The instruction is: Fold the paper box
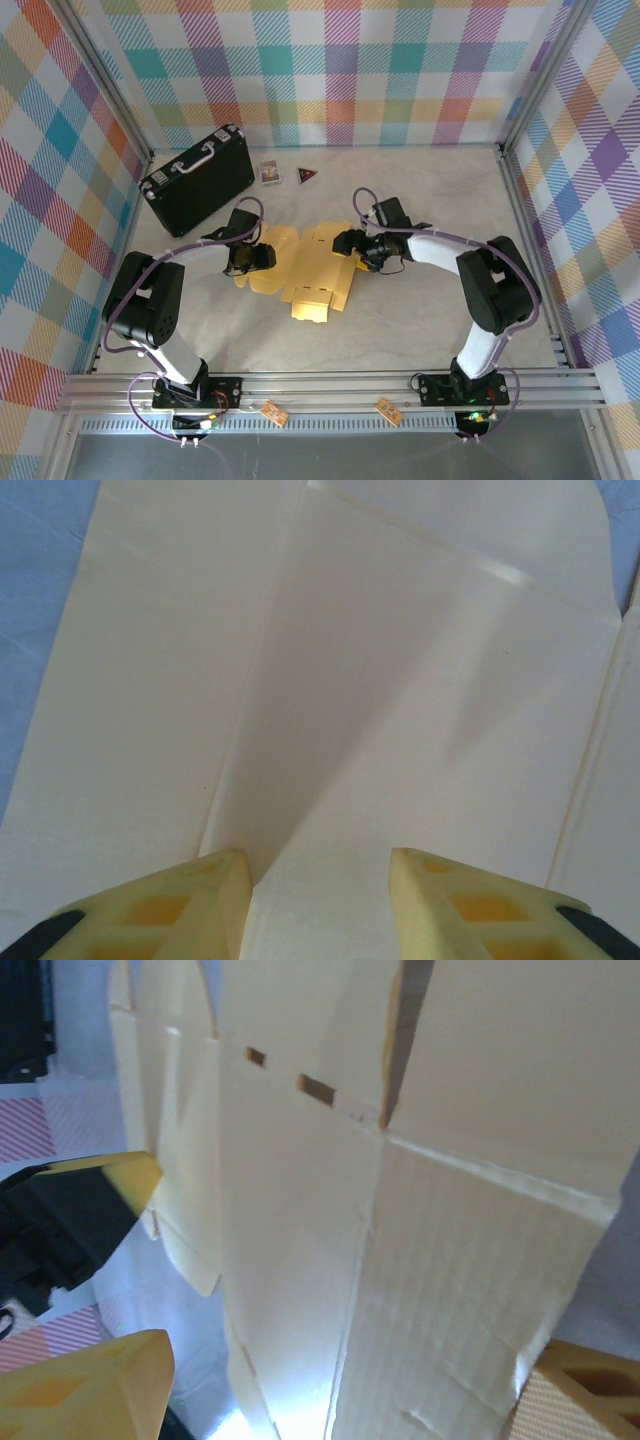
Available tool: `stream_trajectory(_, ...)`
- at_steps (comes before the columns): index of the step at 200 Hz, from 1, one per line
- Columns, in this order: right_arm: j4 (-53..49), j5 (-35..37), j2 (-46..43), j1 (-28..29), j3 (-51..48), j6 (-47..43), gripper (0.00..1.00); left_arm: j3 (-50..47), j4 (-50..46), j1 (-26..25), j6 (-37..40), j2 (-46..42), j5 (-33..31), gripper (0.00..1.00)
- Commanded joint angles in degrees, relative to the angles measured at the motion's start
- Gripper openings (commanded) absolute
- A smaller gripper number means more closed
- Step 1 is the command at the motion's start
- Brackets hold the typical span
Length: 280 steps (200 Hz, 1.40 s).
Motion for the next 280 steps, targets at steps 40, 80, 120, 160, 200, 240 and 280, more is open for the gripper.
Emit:
stream_trajectory(40,1.54,-3.23,-5.26,0.62,-2.96,2.15,0.73,-0.94,-1.46,-0.35,0.54,1.21,0.1,0.42)
stream_trajectory(80,1.46,-3.53,-4.0,1.48,-2.83,0.97,0.5,-1.27,-1.19,-0.35,0.46,0.78,-0.07,0.42)
stream_trajectory(120,1.67,-3.9,-3.24,1.92,-2.41,0.67,0.25,-1.65,-0.85,-0.35,0.52,0.3,-0.15,0.42)
stream_trajectory(160,-0.23,-4.6,-5.32,1.86,-0.84,0.29,0.06,-4.26,1.78,-0.35,0.11,-3.8,-0.68,0.45)
stream_trajectory(200,-9.32,-3.37,-14.83,1.85,2.47,-1.88,0.01,-4.83,0.54,-0.46,0.29,-18.82,2.35,0.54)
stream_trajectory(240,-20.05,0.36,-30.86,1.92,5.15,0.75,0.01,-0.81,-2.92,-5.72,1.69,-38.18,-0.15,0.64)
stream_trajectory(280,-23.36,8.92,-43.13,1.87,5.72,15.46,0.0,5.83,-3.74,-16.63,9.7,-44.3,-1.16,0.71)
